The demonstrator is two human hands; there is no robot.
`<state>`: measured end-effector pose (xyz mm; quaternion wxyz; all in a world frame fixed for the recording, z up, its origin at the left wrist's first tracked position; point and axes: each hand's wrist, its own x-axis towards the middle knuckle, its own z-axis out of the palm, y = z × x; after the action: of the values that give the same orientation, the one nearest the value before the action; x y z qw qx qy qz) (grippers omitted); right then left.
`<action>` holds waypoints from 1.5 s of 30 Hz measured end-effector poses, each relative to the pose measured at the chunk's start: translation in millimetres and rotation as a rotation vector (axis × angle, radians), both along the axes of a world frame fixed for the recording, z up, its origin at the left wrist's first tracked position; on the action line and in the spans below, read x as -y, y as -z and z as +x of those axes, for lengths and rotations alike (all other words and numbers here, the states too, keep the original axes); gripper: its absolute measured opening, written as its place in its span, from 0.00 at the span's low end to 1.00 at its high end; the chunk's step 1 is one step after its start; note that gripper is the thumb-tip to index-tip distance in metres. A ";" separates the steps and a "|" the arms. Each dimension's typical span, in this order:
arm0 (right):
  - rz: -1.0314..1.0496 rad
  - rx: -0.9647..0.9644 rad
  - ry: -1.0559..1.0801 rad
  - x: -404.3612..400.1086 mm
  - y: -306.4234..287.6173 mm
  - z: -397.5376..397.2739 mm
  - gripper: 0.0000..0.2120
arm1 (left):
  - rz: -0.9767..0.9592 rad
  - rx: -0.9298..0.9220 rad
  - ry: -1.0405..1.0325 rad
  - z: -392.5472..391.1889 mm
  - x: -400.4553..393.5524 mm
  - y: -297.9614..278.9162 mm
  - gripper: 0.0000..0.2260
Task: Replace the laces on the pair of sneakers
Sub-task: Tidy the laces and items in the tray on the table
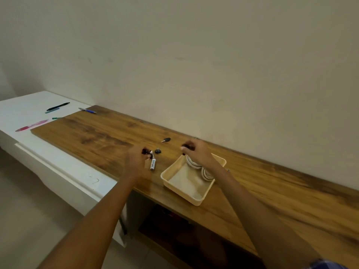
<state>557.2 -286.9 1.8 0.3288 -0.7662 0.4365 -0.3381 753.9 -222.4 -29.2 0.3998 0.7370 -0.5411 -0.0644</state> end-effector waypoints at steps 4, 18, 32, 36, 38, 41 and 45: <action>0.361 0.248 -0.036 -8.1 -7.6 -52.1 0.06 | -0.157 -0.093 0.137 -36.9 4.9 -30.4 0.10; 0.194 -0.252 -0.199 -23.9 2.1 -96.0 0.12 | 0.425 0.061 0.375 -122.0 0.3 -5.0 0.15; -0.056 -0.691 -0.258 -30.7 -0.5 -68.2 0.12 | 0.670 0.323 0.346 -126.7 2.5 -14.7 0.12; -0.010 -0.741 -0.269 -30.5 -0.8 -63.4 0.12 | 0.753 0.326 0.361 -128.5 0.1 -21.2 0.13; 0.015 -0.760 -0.267 -31.1 -1.7 -62.1 0.12 | 0.708 0.335 0.411 -128.5 -1.7 -20.6 0.12; 0.017 -0.780 -0.264 -32.0 -3.4 -61.8 0.12 | 0.699 0.330 0.445 -128.1 -7.1 -20.8 0.10; 0.026 -0.766 -0.252 -32.6 -3.3 -61.8 0.11 | 0.694 0.298 0.490 -130.4 -10.4 -23.4 0.10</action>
<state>495.4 -254.3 5.1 0.1909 -0.8802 0.4341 0.0204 623.5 -211.9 -5.8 0.0196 0.6790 -0.6976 -0.2279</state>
